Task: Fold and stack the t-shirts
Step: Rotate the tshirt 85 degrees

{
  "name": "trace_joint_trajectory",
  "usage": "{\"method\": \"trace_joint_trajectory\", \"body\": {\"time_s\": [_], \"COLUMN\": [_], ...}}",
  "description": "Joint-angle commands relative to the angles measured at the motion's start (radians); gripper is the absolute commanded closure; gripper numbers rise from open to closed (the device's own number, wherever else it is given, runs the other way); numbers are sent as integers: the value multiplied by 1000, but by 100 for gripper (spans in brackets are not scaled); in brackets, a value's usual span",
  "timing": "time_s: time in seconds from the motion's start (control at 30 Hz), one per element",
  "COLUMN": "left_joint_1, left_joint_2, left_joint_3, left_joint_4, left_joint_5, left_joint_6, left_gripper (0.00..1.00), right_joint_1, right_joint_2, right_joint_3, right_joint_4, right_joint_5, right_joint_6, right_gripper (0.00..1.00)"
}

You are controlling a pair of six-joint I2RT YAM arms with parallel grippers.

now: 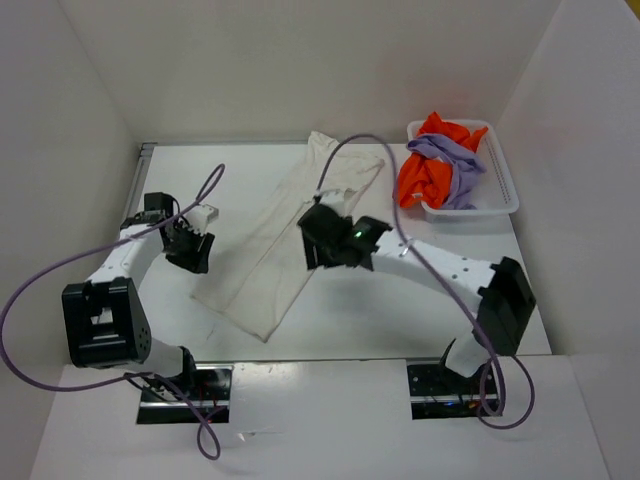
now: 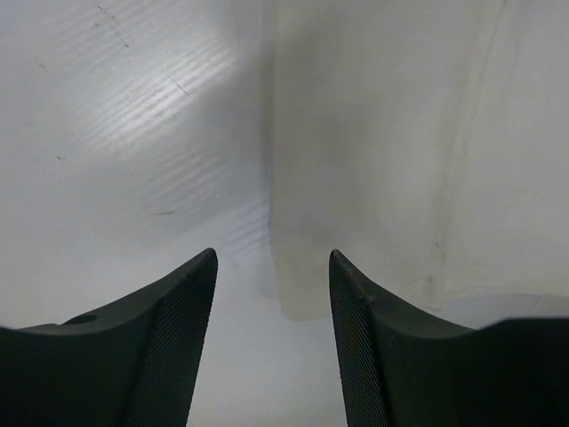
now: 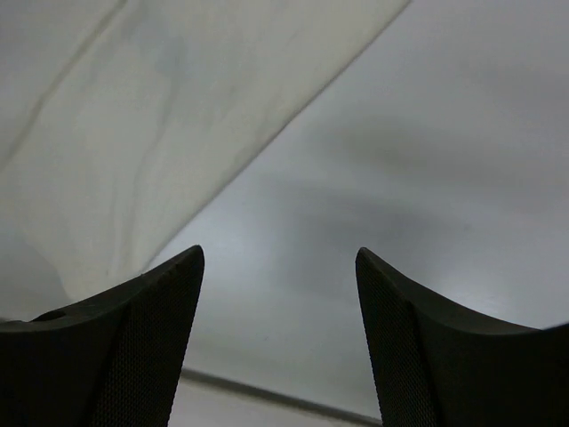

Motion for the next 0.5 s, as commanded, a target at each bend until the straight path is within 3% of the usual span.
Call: {"method": "trace_joint_trajectory", "body": {"time_s": [0.0, 0.23, 0.47], "left_joint_1": [28, 52, 52], "left_joint_2": [38, 38, 28], "left_joint_3": [49, 58, 58], "left_joint_4": [69, 125, 136], "left_joint_5": [85, 62, 38], "left_joint_6": [-113, -193, -202], "left_gripper": [39, 36, 35], "right_joint_1": [164, 377, 397], "right_joint_2": [65, 357, 506], "right_joint_3": [-57, 136, 263], "right_joint_4": [70, 29, 38], "right_joint_5": [-42, -76, -135], "right_joint_6": [159, 125, 105], "right_gripper": [26, 23, 23]}}
